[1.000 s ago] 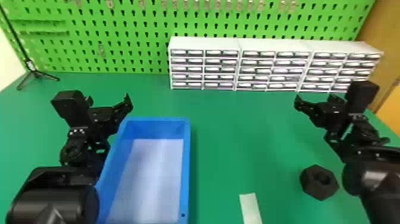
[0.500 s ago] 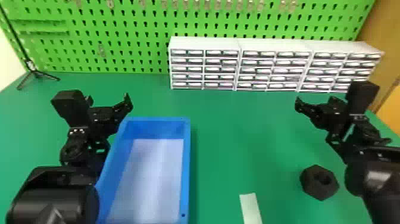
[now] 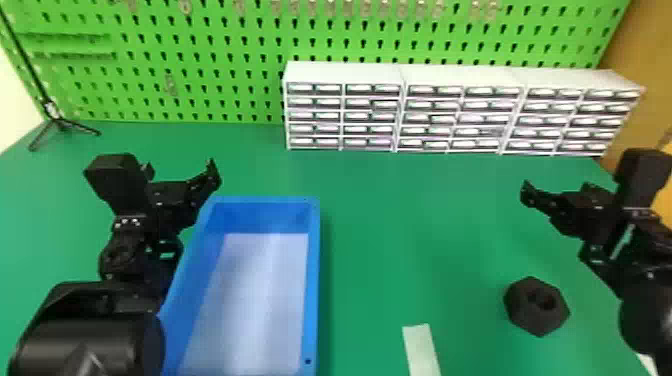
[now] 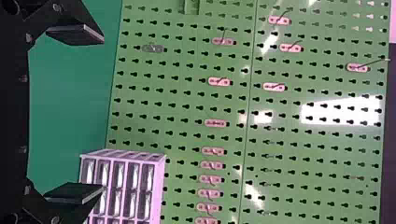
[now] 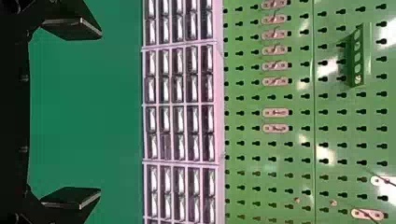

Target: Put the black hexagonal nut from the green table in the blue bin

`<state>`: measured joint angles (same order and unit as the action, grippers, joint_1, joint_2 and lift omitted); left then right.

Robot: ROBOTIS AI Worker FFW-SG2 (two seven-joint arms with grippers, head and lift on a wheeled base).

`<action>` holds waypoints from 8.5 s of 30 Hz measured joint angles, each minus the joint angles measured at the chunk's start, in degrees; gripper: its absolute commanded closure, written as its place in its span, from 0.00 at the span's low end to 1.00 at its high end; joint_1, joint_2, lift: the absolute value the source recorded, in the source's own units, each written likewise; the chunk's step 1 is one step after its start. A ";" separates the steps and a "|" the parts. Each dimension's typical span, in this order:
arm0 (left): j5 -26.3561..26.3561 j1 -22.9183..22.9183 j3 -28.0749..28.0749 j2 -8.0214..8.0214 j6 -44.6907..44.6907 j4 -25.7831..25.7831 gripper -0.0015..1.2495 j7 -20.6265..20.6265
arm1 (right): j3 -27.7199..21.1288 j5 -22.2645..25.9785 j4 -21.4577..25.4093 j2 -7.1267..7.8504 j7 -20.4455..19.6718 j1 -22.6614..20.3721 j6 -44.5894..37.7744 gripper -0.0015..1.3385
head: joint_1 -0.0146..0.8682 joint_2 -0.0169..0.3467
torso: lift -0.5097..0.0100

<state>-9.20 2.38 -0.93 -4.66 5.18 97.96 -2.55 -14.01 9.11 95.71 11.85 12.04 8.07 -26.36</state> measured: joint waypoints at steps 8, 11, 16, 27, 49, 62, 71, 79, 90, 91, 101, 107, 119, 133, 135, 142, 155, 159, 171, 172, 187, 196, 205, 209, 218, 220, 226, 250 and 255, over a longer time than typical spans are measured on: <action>0.05 -0.02 -0.14 0.00 0.00 0.02 0.13 0.00 | -1.20 1.80 5.18 1.88 0.40 -3.19 -6.21 0.09 | 0.79 0.12 | 0.80; 0.05 -0.11 -0.32 -0.01 0.00 0.09 0.13 0.00 | -2.38 2.09 7.20 2.13 0.84 -4.63 -8.35 0.09 | 0.79 0.12 | 0.80; 0.08 -0.20 -0.46 -0.04 0.00 0.20 0.13 0.00 | -4.95 2.07 9.85 2.26 3.31 -6.33 -11.93 0.09 | 0.79 0.12 | 0.80; 0.16 -0.26 -0.46 -0.09 0.00 0.22 0.13 0.00 | -11.18 -5.18 15.07 2.22 16.03 -8.31 -22.32 0.09 | 0.79 0.12 | 0.80; 0.60 -0.35 -0.66 -0.09 0.00 0.39 0.13 0.02 | -10.17 -25.38 21.82 6.20 42.67 -10.43 -39.52 0.09 | 0.79 0.12 | 0.80; 0.90 -0.11 -0.60 -0.09 0.00 0.39 0.13 0.05 | -2.01 -44.09 19.27 8.80 60.43 -8.76 -40.87 0.09 | 0.79 0.12 | 0.80; 0.99 -0.27 -0.69 -0.09 0.00 0.38 0.13 0.06 | 0.36 -46.72 17.48 9.91 64.91 -8.60 -41.11 0.09 | 0.79 0.12 | 0.80; 0.95 -0.34 -0.74 -0.11 0.00 0.38 0.13 0.08 | 2.54 -49.50 16.00 11.13 66.09 -7.66 -41.31 0.09 | 0.79 0.12 | 0.80; 0.85 -0.45 -0.82 -0.09 0.00 0.37 0.13 0.07 | 3.37 -51.35 15.23 11.69 66.09 -6.79 -41.31 0.09 | 0.79 0.12 | 0.80; 0.85 -0.45 -0.82 -0.09 0.00 0.37 0.13 0.07 | 3.42 -51.40 15.20 11.69 66.09 -6.77 -41.31 0.09 | 0.79 0.12 | 0.80; 0.84 -0.45 -0.85 -0.09 0.00 0.38 0.13 0.07 | 3.65 -51.70 14.95 11.43 66.09 -6.67 -41.31 0.09 | 0.79 0.12 | 0.80; 0.84 -0.45 -0.88 -0.09 0.00 0.38 0.13 0.07 | 4.00 -51.83 14.79 11.29 66.09 -6.55 -41.31 0.09 | 0.79 0.12 | 0.80; 0.84 -0.39 -0.90 -0.09 0.00 0.38 0.13 0.08 | 4.57 -52.13 14.60 11.28 66.09 -5.96 -41.31 0.09 | 0.79 0.12 | 0.80; 0.85 -0.10 -0.79 -0.09 0.00 0.32 0.13 0.07 | 5.59 -52.68 13.49 11.34 66.09 -4.82 -41.23 0.09 | 0.79 0.12 | 0.80; 0.85 -0.04 -0.76 -0.09 0.00 0.31 0.13 0.07 | 6.03 -52.85 12.82 11.27 66.09 -4.28 -41.09 0.09 | 0.79 0.12 | 0.80; 0.85 0.04 -0.70 -0.09 0.00 0.30 0.13 0.02 | 6.97 -54.62 10.23 10.45 66.09 -2.03 -39.93 0.09 | 0.79 0.12 | 0.80; 0.85 0.15 -0.74 -0.09 0.00 0.21 0.13 0.00 | 8.94 -56.87 5.31 9.63 66.09 1.34 -38.53 0.09 | 0.79 0.12 | 0.80; 0.85 0.14 -0.76 -0.09 0.00 0.21 0.13 0.00 | 10.03 -57.43 3.56 9.65 66.09 2.46 -38.11 0.10 | 0.79 0.12 | 0.80; 0.75 0.22 -0.74 -0.09 0.00 0.13 0.13 0.00 | 11.84 -55.46 -2.80 8.95 64.13 6.25 -35.84 0.10 | 0.79 0.12 | 0.80; 0.74 0.23 -0.75 -0.09 0.00 0.13 0.13 0.00 | 11.86 -55.19 -3.25 8.90 63.76 6.45 -35.63 0.10 | 0.79 0.12 | 0.80; 0.59 0.26 -0.81 -0.09 0.00 0.12 0.13 0.00 | 12.63 -51.35 -9.77 8.13 57.61 9.21 -32.24 0.10 | 0.79 0.12 | 0.80; 0.58 0.26 -0.81 -0.09 -0.04 0.12 0.13 0.00 | 13.38 -50.40 -11.61 8.78 56.04 9.72 -31.63 0.10 | 0.79 0.12 | 0.80; 0.55 0.34 -0.82 -0.09 -0.05 0.12 0.13 0.00 | 13.76 -49.18 -13.39 9.18 54.27 10.56 -30.91 0.10 | 0.79 0.12 | 0.80; 0.51 0.33 -0.80 -0.09 -0.05 0.12 0.13 0.00 | 13.88 -48.93 -14.21 9.19 53.97 10.78 -30.69 0.11 | 0.79 0.12 | 0.80; 0.50 0.14 -0.92 -0.09 -0.08 0.12 0.13 0.00 | 14.22 -49.20 -14.74 9.33 53.96 10.53 -30.74 0.15 | 0.79 0.12 | 0.80; 0.50 0.12 -0.96 -0.09 -0.08 0.12 0.13 0.00 | 14.24 -49.22 -14.76 9.33 53.96 10.42 -30.81 0.16 | 0.79 0.12 | 0.80; 0.47 0.02 -1.04 -0.09 -0.14 0.12 0.13 0.00 | 14.18 -49.19 -14.78 9.13 53.97 9.73 -30.98 0.19 | 0.79 0.12 | 0.80; 0.75 0.21 -1.19 -0.09 -0.26 0.12 0.13 0.00 | 15.15 -49.16 -13.67 9.61 54.20 9.25 -32.27 0.68 | 0.79 0.12 | 0.80; 0.87 0.32 -1.17 -0.09 -0.26 0.12 0.13 0.00 | 15.39 -49.44 -13.10 9.80 54.59 9.17 -32.72 0.68 | 0.79 0.12 | 0.80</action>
<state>-8.33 2.70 -2.10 -4.75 4.92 98.09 -2.55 1.38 -40.33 82.61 21.65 66.63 17.24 -59.09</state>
